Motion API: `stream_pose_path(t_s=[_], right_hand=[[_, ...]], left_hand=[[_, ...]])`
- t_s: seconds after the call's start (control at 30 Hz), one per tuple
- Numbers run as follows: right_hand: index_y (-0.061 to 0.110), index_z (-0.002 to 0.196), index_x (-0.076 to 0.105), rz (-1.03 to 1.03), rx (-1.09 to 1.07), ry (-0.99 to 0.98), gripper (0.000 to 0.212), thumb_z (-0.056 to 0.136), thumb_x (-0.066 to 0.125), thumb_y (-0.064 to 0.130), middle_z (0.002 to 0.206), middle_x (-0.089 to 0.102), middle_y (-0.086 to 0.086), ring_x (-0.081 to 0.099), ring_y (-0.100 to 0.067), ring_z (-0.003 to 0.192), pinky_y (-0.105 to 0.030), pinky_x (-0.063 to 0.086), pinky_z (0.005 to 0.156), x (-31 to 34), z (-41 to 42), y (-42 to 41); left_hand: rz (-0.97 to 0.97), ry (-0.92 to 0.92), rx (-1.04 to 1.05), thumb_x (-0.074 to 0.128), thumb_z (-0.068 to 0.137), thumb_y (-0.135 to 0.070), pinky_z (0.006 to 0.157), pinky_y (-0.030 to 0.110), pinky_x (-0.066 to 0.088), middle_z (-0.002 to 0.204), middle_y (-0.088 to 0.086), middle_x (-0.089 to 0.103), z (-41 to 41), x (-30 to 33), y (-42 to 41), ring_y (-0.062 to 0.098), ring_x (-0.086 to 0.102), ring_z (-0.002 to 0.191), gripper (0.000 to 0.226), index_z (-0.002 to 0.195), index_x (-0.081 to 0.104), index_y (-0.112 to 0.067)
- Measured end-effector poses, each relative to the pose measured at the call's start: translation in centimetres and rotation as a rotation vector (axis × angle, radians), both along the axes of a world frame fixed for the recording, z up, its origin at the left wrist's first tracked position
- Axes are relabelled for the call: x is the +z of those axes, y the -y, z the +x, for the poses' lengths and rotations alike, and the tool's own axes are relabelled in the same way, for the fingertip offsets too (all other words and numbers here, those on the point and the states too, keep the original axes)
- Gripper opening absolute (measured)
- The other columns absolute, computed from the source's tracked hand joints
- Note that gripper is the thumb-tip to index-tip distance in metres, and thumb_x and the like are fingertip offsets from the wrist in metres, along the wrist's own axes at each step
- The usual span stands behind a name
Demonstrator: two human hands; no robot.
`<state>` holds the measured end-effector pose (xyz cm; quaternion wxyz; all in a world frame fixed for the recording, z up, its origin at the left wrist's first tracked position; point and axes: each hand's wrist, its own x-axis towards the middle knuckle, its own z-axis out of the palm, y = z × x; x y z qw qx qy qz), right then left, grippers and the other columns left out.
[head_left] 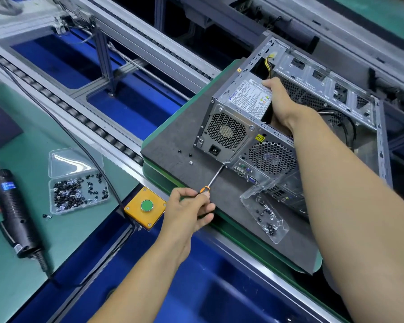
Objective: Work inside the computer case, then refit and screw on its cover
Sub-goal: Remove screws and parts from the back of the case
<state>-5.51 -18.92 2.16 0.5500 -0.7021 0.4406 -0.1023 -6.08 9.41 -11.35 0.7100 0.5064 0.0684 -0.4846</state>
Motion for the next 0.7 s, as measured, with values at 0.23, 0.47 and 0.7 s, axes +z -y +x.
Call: stream_pose_path(t_s=[0.23,0.47,0.7], right_hand=[[0.022,0.069,0.054,-0.003,-0.018,-0.037,0.047,0.097,0.033,0.054,0.062,0.062,-0.003,0.057,-0.021,0.059,-0.035,0.030,0.059,0.0,-0.1,0.0],[0.018,0.074,0.052,-0.031,0.000,-0.062,0.048,0.100,0.029,0.051,0.063,0.060,-0.002,0.055,-0.017,0.054,-0.027,0.038,0.053,0.4,-0.2,-0.5],[0.012,0.097,0.049,-0.046,0.007,-0.041,0.041,0.103,0.027,0.045,0.075,0.049,-0.011,0.044,-0.022,0.060,-0.035,0.038,0.062,0.8,0.2,-1.2]], left_hand=[[0.213,0.617,-0.082,0.052,0.097,-0.060,0.055,0.033,0.036,0.060,-0.007,0.046,-1.4,0.4,0.2,0.014,0.039,0.055,0.036,0.097,0.032,-0.030],[0.637,1.815,-0.199,0.085,0.081,-0.020,0.041,0.027,0.024,0.062,-0.003,0.045,-0.9,-0.4,0.1,0.019,0.040,0.043,0.040,0.106,0.055,-0.029],[0.618,1.748,-0.195,0.067,0.098,-0.034,0.041,0.032,0.038,0.070,-0.006,0.050,-0.1,-0.5,-0.4,0.016,0.048,0.058,0.015,0.102,0.054,-0.028]])
